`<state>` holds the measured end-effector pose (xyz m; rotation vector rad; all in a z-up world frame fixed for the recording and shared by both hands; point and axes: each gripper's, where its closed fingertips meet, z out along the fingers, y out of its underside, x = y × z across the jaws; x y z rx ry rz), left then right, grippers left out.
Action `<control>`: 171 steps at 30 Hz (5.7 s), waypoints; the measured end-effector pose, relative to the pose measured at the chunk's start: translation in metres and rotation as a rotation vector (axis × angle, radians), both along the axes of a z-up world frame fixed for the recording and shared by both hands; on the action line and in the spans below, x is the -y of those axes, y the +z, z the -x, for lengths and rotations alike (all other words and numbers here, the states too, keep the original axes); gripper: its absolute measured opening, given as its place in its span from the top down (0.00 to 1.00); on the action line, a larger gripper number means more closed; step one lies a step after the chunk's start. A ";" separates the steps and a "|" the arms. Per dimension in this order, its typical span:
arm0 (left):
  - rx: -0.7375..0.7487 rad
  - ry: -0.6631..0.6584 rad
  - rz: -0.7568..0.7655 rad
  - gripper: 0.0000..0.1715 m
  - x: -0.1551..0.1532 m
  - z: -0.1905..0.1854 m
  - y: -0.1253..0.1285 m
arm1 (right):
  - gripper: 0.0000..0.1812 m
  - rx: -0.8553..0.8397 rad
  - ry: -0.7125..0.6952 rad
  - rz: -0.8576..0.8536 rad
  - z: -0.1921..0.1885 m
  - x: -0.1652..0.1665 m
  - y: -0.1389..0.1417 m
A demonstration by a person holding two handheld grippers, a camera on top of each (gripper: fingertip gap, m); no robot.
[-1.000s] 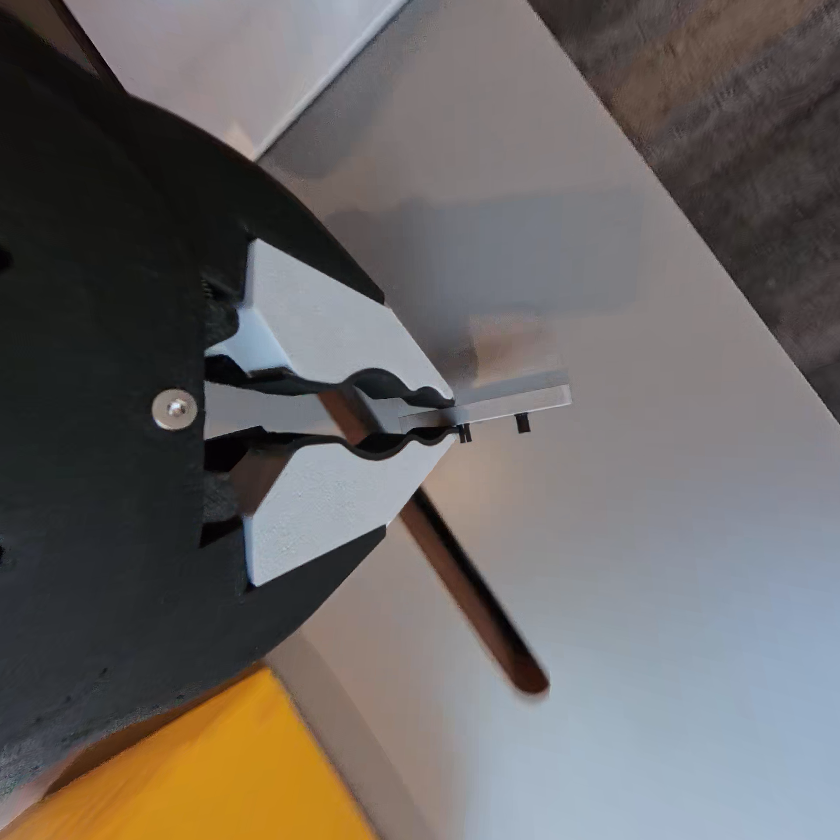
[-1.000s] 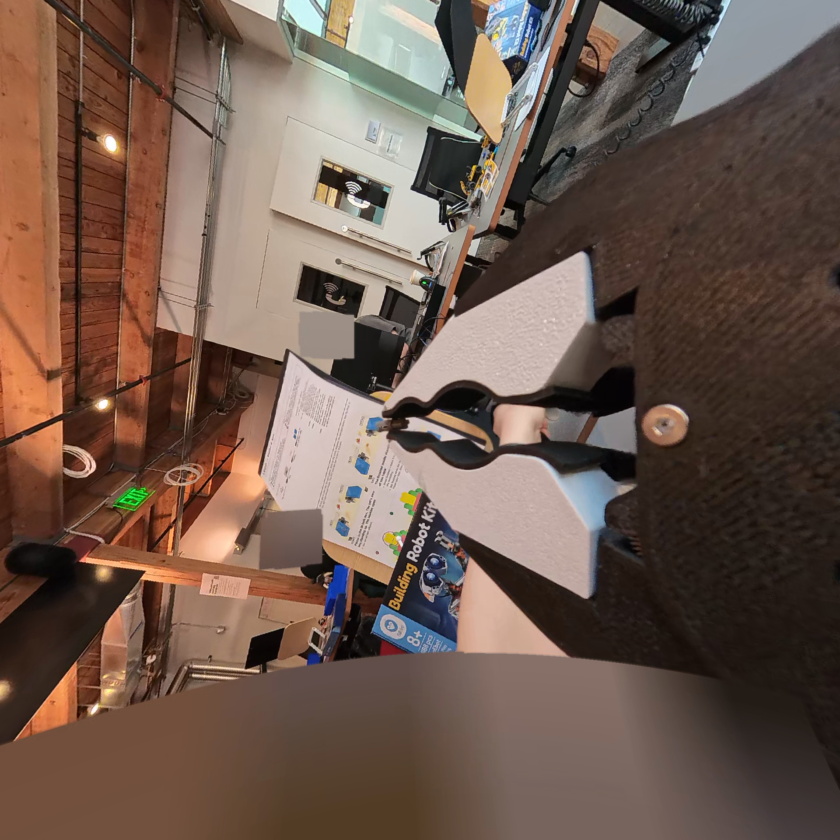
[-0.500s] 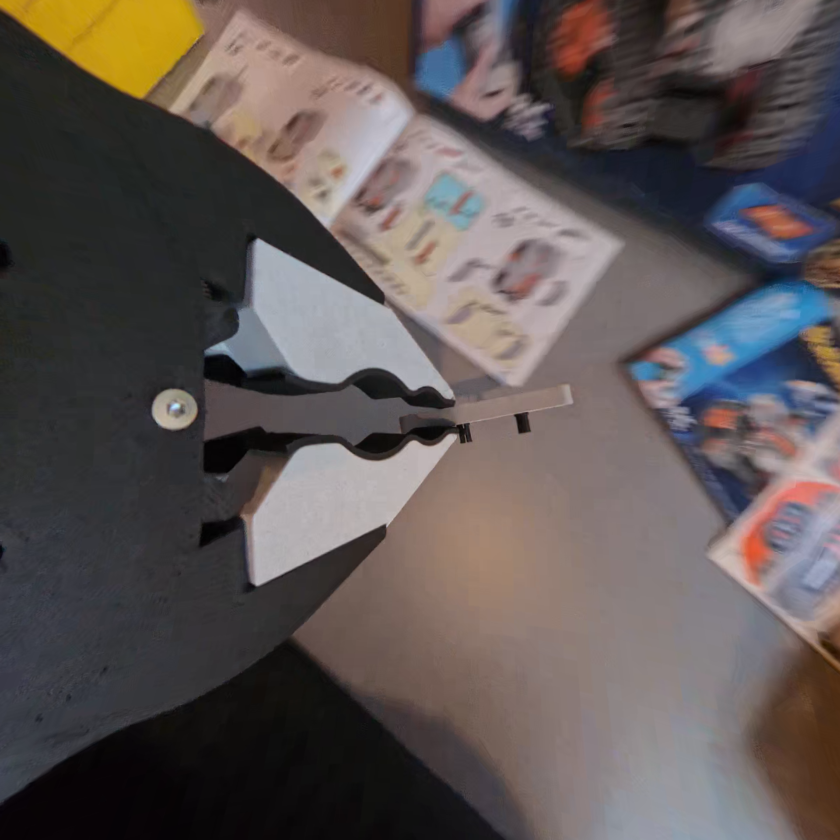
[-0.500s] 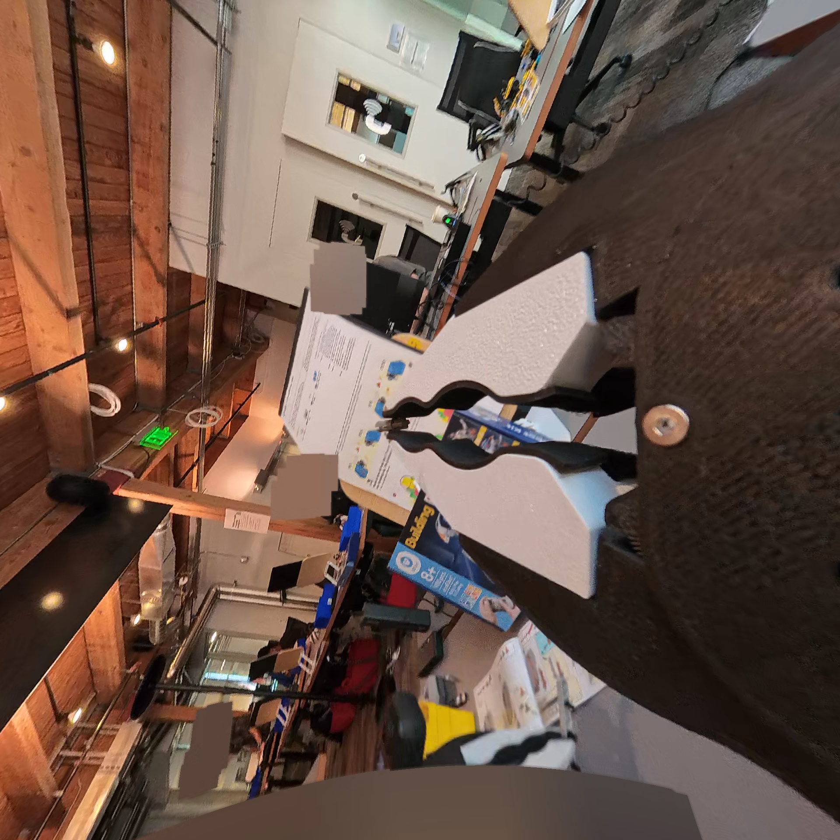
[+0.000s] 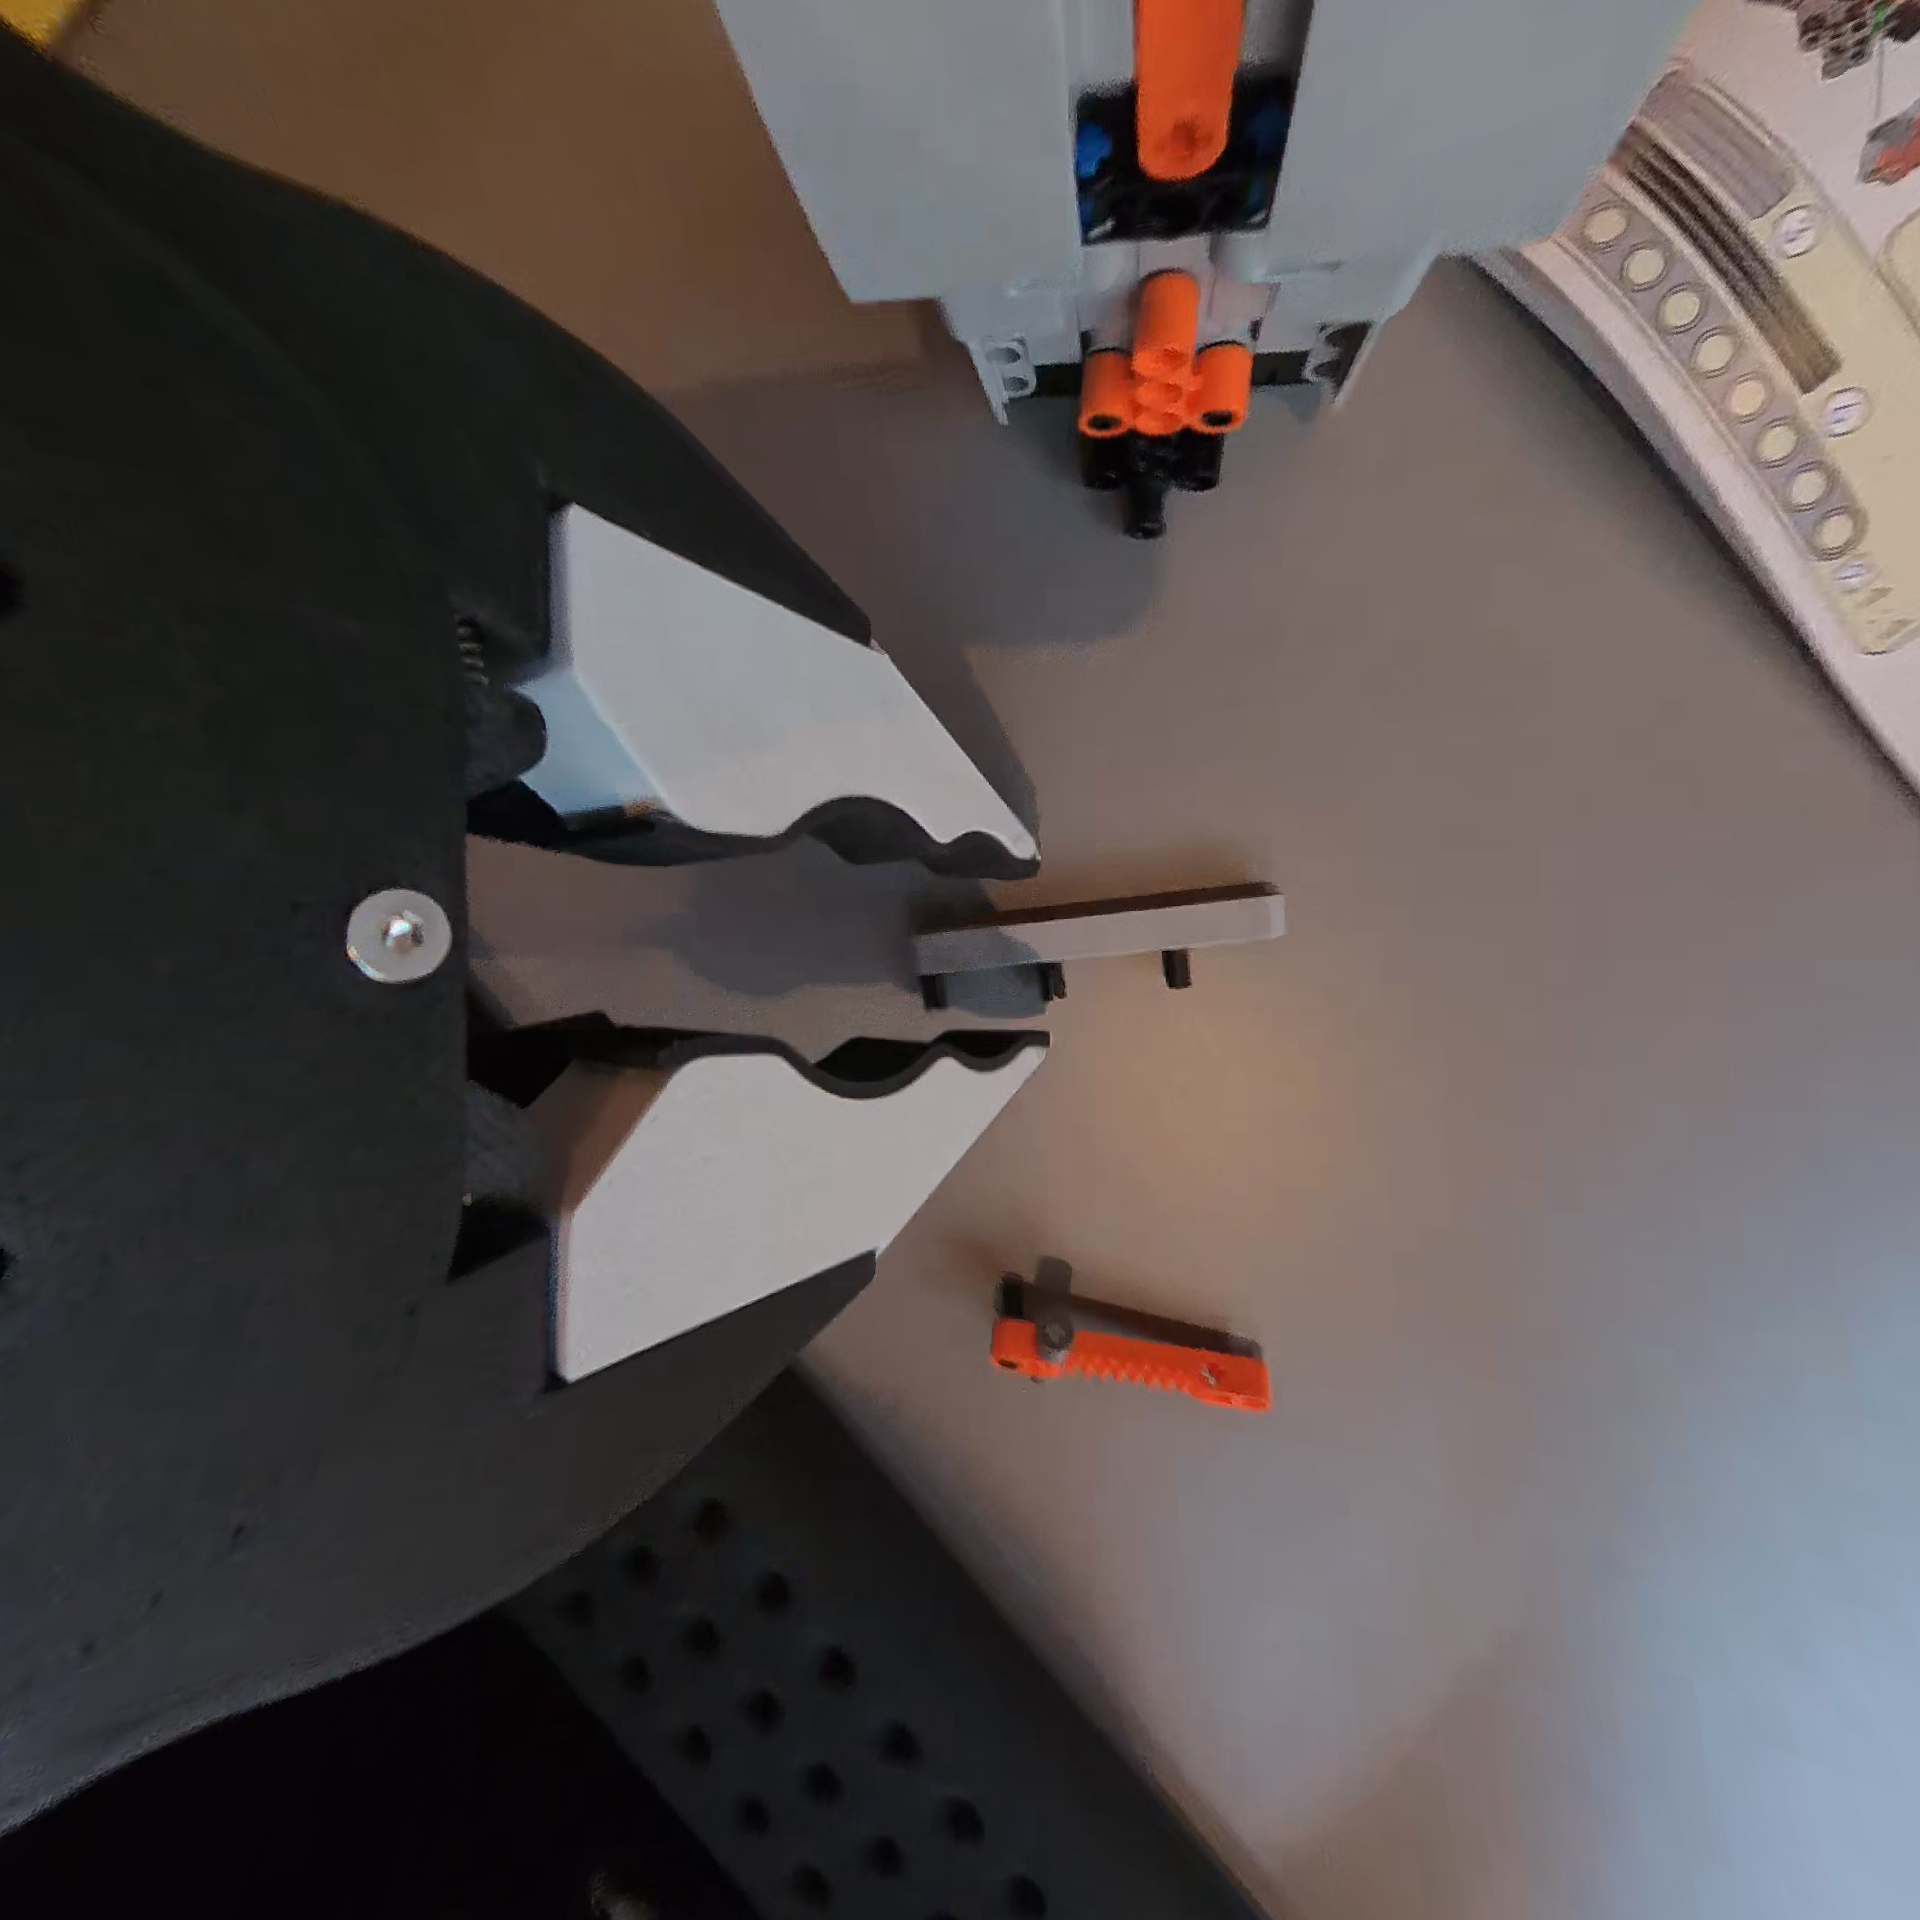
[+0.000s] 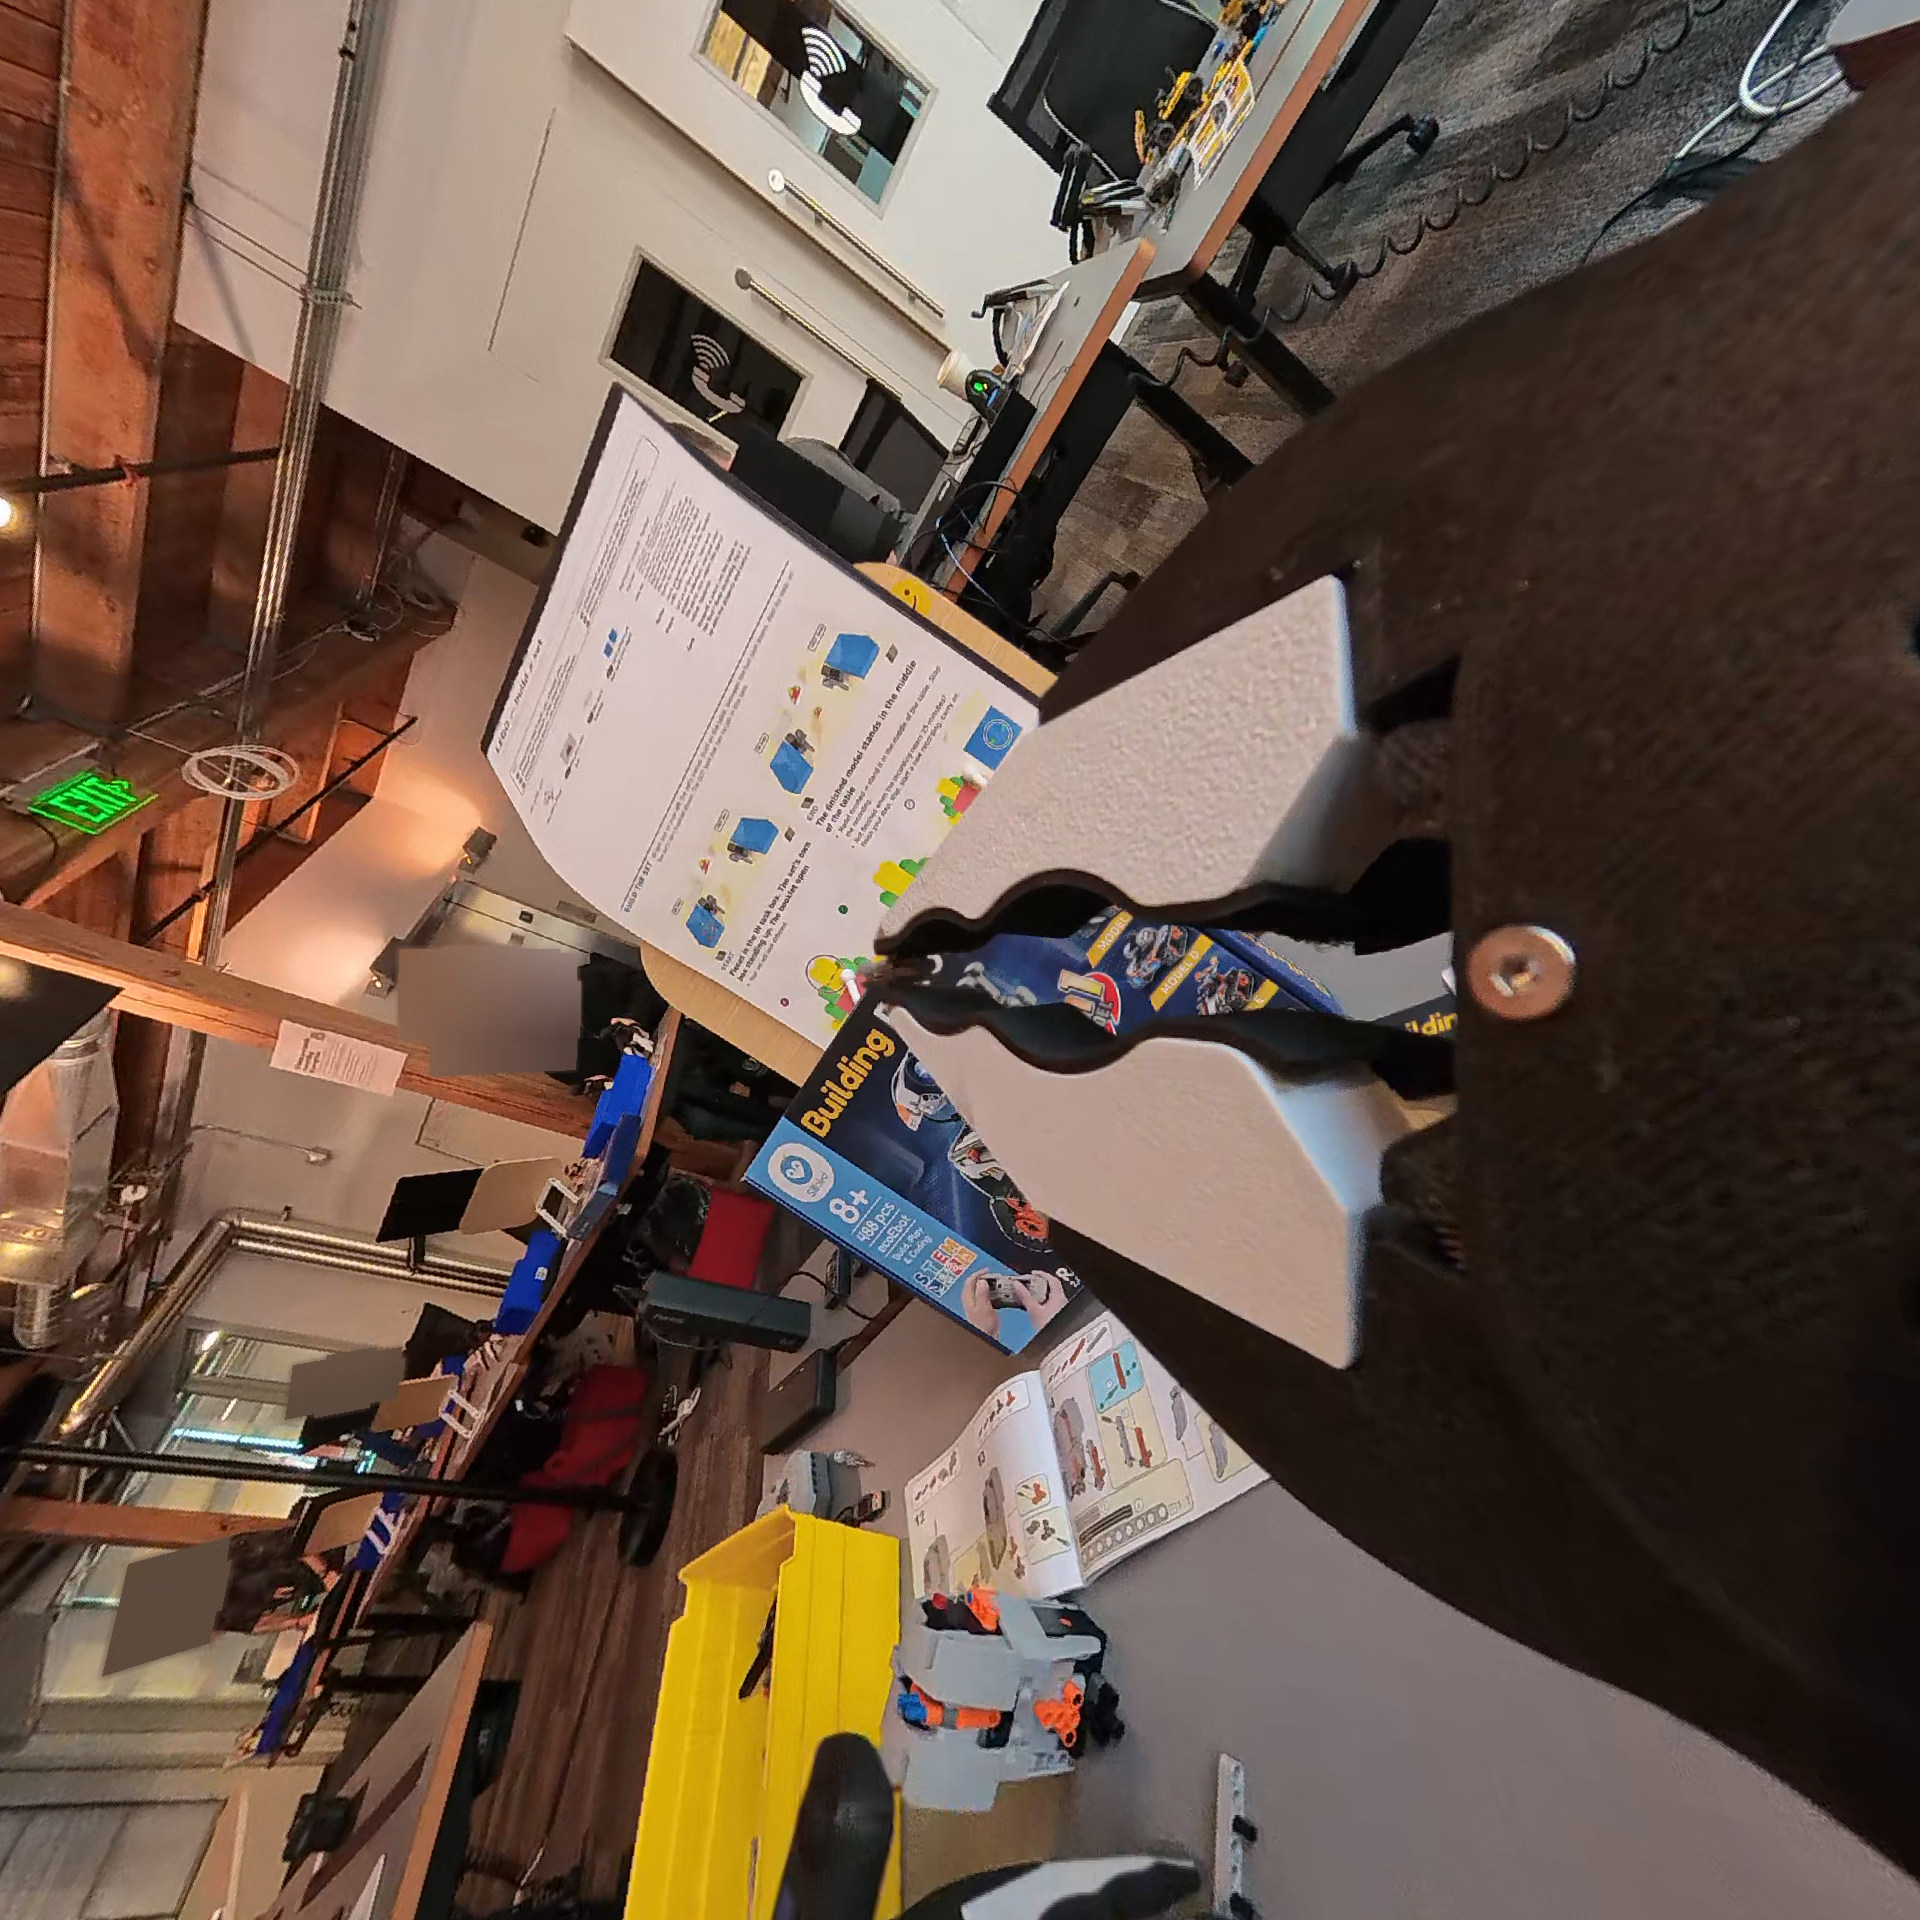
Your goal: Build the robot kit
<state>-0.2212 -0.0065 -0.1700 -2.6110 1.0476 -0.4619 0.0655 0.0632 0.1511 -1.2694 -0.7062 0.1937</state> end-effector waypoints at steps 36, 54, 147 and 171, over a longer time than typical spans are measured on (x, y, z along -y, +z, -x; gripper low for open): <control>0.642 -0.127 -0.934 0.97 -0.097 -0.082 0.228 | 0.98 0.096 0.107 -0.177 0.109 -0.006 -0.003; 0.752 -0.088 -0.213 0.97 -0.045 -0.123 0.055 | 0.98 0.239 0.318 0.271 0.177 -0.034 -0.152; 0.506 -0.339 -0.162 0.96 -0.009 -0.125 0.003 | 0.98 0.220 0.475 0.826 0.156 0.045 -0.306; 0.545 -0.374 -0.087 0.96 -0.001 -0.126 0.004 | 0.98 0.287 0.427 0.878 0.156 0.045 -0.320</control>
